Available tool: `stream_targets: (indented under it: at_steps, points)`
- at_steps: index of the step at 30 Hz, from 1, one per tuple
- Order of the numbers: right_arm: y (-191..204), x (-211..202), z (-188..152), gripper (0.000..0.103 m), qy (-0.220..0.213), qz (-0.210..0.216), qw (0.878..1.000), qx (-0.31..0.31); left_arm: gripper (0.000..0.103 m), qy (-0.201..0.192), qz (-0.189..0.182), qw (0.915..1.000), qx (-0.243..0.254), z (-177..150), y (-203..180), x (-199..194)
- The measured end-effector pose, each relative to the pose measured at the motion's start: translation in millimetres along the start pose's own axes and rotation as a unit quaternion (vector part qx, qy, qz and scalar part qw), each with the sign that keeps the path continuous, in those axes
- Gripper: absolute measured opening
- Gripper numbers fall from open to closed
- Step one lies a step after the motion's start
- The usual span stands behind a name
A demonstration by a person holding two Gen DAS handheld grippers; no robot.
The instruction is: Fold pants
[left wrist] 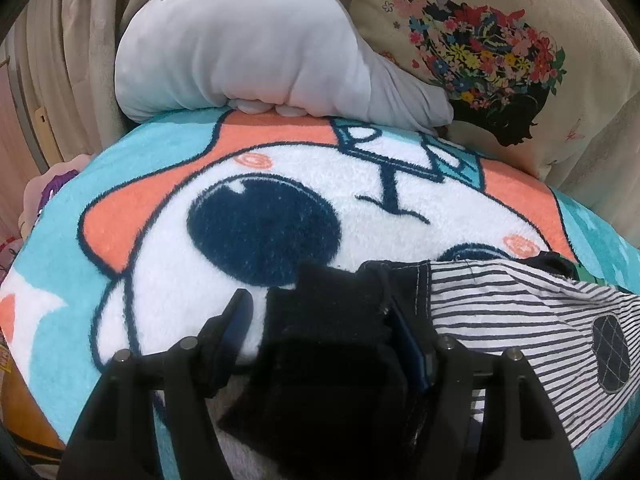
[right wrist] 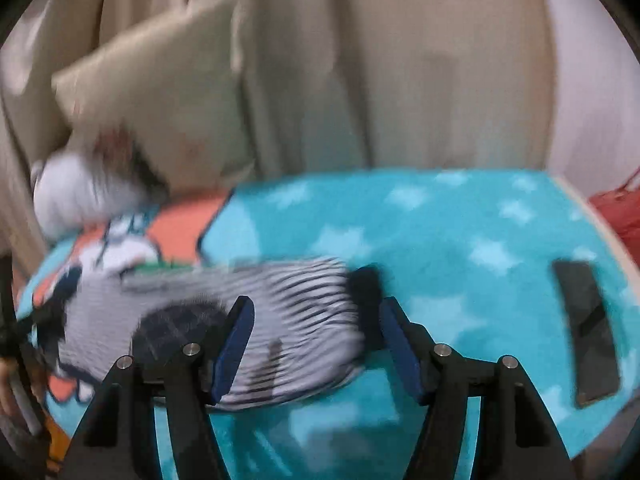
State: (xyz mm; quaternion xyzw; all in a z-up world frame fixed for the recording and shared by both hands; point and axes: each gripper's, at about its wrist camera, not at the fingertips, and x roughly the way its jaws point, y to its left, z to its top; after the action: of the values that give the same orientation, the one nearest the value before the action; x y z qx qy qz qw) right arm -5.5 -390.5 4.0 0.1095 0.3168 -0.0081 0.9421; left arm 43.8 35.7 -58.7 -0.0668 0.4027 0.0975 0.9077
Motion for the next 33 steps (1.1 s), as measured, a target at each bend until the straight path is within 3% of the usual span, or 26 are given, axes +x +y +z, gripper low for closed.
stream_targets:
  at_steps: [3,6,8,9,10,11,12,13,15,20,22,24,26,29,30,33]
  points:
    - [4,7,8,0.070,0.013,0.065,0.998,0.006,0.068,0.000,0.002,1.0000,0.001,0,0,0]
    - [-2,42,9,0.070,0.066,0.124,0.990,0.026,0.069,0.000,0.001,1.0000,0.001,0,0,0]
    - [-19,77,3,0.069,0.103,0.087,0.990,0.040,0.069,0.000,0.001,1.0000,0.002,0,0,0]
    - [-28,90,0,0.055,0.119,0.050,0.991,0.045,0.069,0.000,0.001,1.0000,0.003,0,0,0]
    - [-36,89,-2,0.047,0.119,0.052,0.990,0.056,0.070,0.000,0.000,1.0000,0.004,0,0,0]
    - [-43,76,-1,0.047,0.099,0.077,0.989,0.081,0.070,0.000,0.001,1.0000,0.004,0,0,0]
    - [-47,62,0,0.051,0.081,0.092,0.988,0.099,0.070,0.000,0.000,1.0000,0.004,0,1,0]
    - [-51,47,1,0.064,0.060,0.095,0.988,0.110,0.070,0.000,-0.001,1.0000,0.003,0,0,0]
    - [-55,23,0,0.074,0.033,0.076,0.991,0.106,0.071,-0.001,-0.004,1.0000,0.002,1,1,0]
    - [-65,12,-11,0.074,0.050,0.046,0.992,0.103,0.071,-0.002,-0.022,0.9997,-0.010,2,6,-9]
    - [-65,5,-17,0.074,0.042,0.039,0.993,0.102,0.071,-0.003,-0.020,0.9994,-0.027,1,9,-23]
    - [-58,-5,-22,0.074,0.026,0.029,0.995,0.096,0.071,-0.003,-0.042,0.9983,-0.040,1,7,-41]
    - [-50,-10,-22,0.074,0.013,0.043,0.995,0.089,0.071,-0.014,-0.064,0.9976,-0.022,-1,-7,-61]
    - [-22,-18,-18,0.074,0.006,0.112,0.991,0.067,0.079,-0.039,-0.072,0.9962,0.029,-8,-40,-76]
    - [-9,-15,-17,0.074,0.013,0.143,0.988,0.059,0.080,-0.041,-0.075,0.9955,0.042,-12,-49,-76]
    - [14,9,-19,0.074,0.048,0.173,0.982,0.051,0.080,-0.044,-0.067,0.9921,0.096,-28,-80,-71]
